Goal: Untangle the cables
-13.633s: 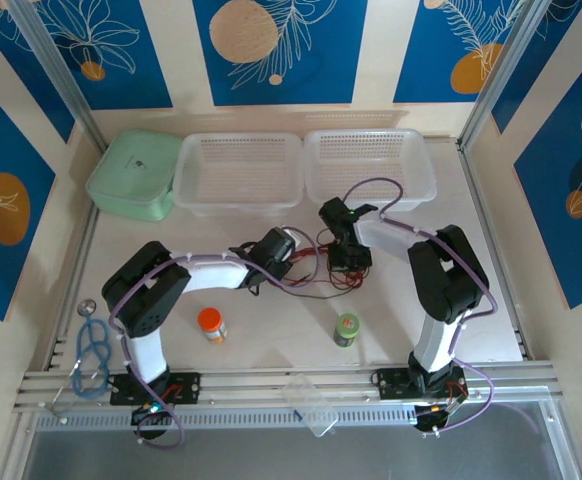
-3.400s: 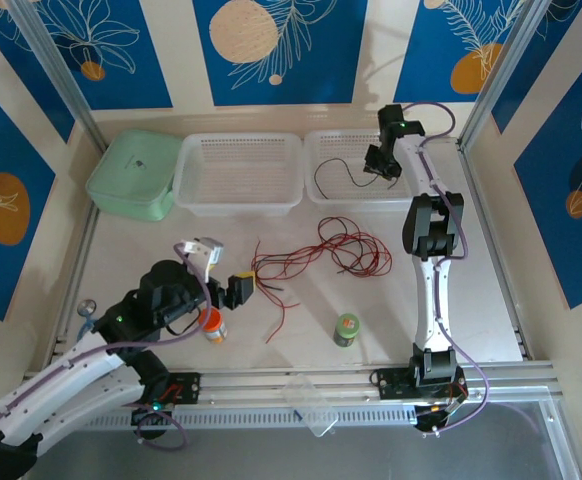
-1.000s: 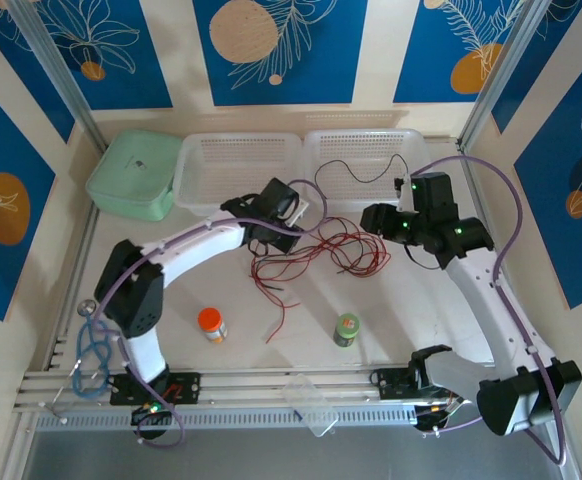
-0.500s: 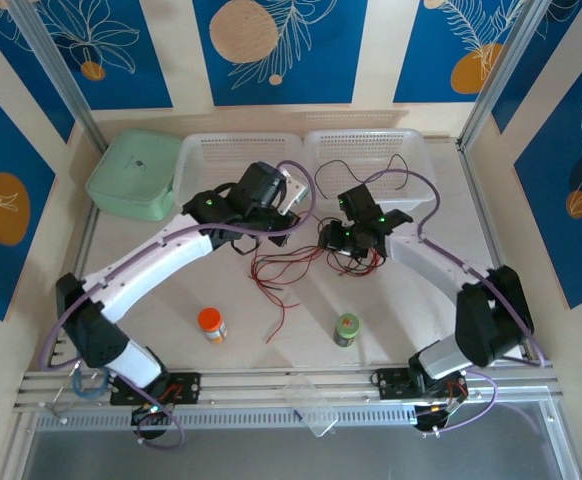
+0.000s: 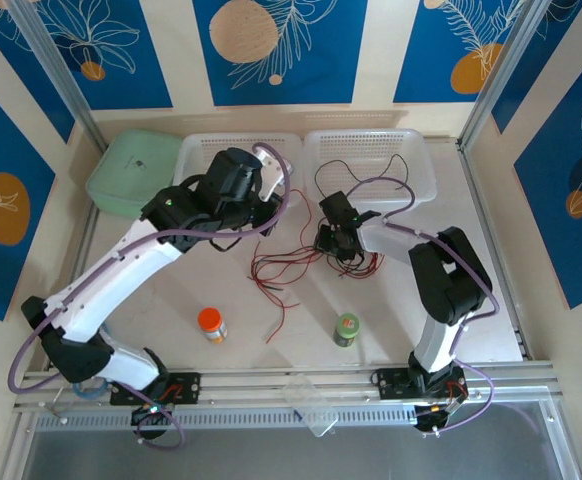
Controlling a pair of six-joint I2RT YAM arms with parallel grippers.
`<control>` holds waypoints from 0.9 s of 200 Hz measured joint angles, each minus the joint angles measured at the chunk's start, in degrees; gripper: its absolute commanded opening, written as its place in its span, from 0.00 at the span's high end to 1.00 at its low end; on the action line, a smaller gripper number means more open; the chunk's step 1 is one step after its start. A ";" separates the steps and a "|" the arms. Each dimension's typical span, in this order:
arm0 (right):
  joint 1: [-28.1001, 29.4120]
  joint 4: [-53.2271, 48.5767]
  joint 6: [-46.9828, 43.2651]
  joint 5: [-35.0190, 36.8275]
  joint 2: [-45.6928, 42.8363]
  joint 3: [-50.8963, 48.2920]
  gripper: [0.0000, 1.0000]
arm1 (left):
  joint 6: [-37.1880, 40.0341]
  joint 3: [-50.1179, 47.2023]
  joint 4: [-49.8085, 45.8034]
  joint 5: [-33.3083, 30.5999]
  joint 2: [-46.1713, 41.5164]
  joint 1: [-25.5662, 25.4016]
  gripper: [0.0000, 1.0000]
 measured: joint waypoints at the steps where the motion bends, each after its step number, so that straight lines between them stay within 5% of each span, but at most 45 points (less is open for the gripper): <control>1: 0.00 0.02 0.07 0.09 0.07 -0.02 0.60 | 0.00 0.17 -0.11 -0.33 -0.07 0.00 1.00; 99: -0.81 3.30 2.12 1.09 -2.58 -5.75 0.64 | 7.78 24.76 -4.79 -21.14 2.32 1.20 1.00; 180: -0.52 0.26 0.87 0.11 -11.30 -9.84 0.62 | 13.25 31.06 -4.39 -23.45 14.47 15.45 1.00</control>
